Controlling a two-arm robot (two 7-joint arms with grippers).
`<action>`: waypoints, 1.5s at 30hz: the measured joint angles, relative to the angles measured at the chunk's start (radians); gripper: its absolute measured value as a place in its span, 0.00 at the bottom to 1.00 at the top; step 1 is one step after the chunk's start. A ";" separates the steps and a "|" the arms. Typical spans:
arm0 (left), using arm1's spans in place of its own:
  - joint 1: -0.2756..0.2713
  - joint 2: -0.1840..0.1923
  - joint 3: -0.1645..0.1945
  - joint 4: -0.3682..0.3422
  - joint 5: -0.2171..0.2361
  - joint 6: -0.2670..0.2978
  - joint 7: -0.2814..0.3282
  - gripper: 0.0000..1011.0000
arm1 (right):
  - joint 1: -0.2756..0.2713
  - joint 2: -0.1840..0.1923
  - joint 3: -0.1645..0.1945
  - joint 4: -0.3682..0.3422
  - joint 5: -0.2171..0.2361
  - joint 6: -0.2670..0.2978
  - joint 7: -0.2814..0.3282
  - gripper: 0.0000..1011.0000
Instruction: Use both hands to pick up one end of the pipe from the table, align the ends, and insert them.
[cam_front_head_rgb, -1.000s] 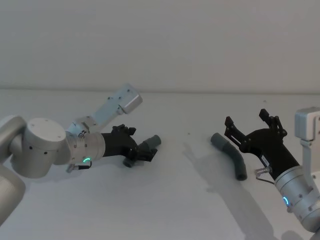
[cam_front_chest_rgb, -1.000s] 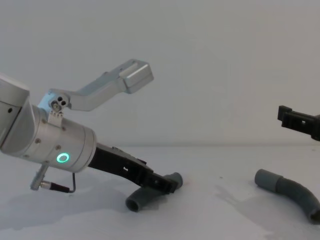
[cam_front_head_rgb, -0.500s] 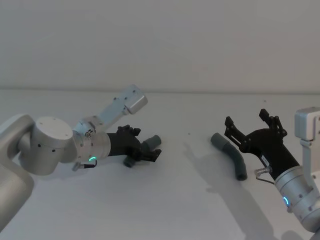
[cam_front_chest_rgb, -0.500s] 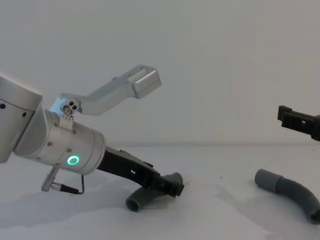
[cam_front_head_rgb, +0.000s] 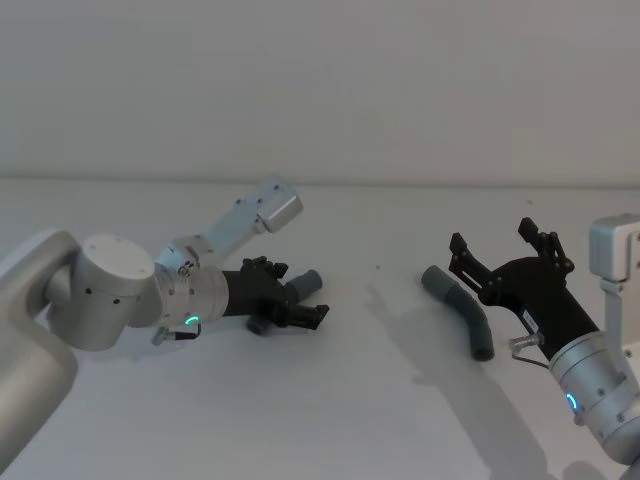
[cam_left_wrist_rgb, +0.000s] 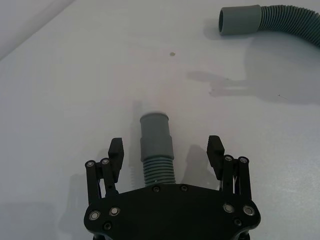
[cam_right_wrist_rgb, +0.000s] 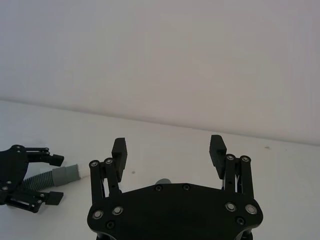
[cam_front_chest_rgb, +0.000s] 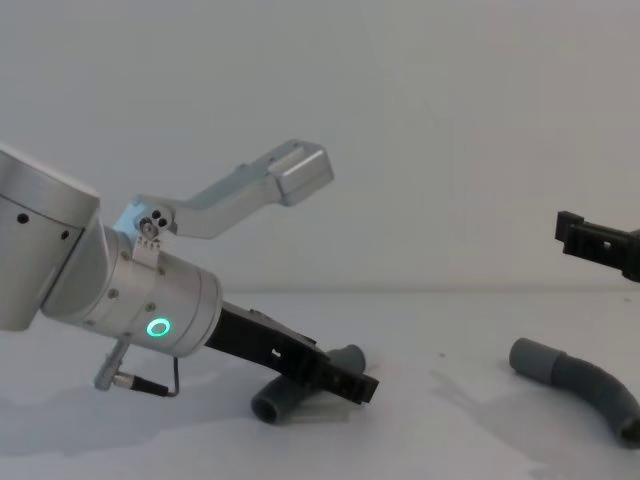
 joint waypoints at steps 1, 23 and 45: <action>0.000 -0.001 0.000 0.000 0.000 0.003 0.000 0.99 | 0.000 0.000 0.000 0.000 0.000 0.000 0.000 0.99; 0.008 -0.007 -0.001 -0.009 -0.001 0.037 0.011 0.70 | 0.000 0.000 0.000 0.000 0.000 0.000 0.000 0.99; 0.010 -0.008 -0.003 -0.011 0.000 0.044 0.015 0.35 | 0.000 0.000 0.000 0.000 0.000 0.000 0.000 0.99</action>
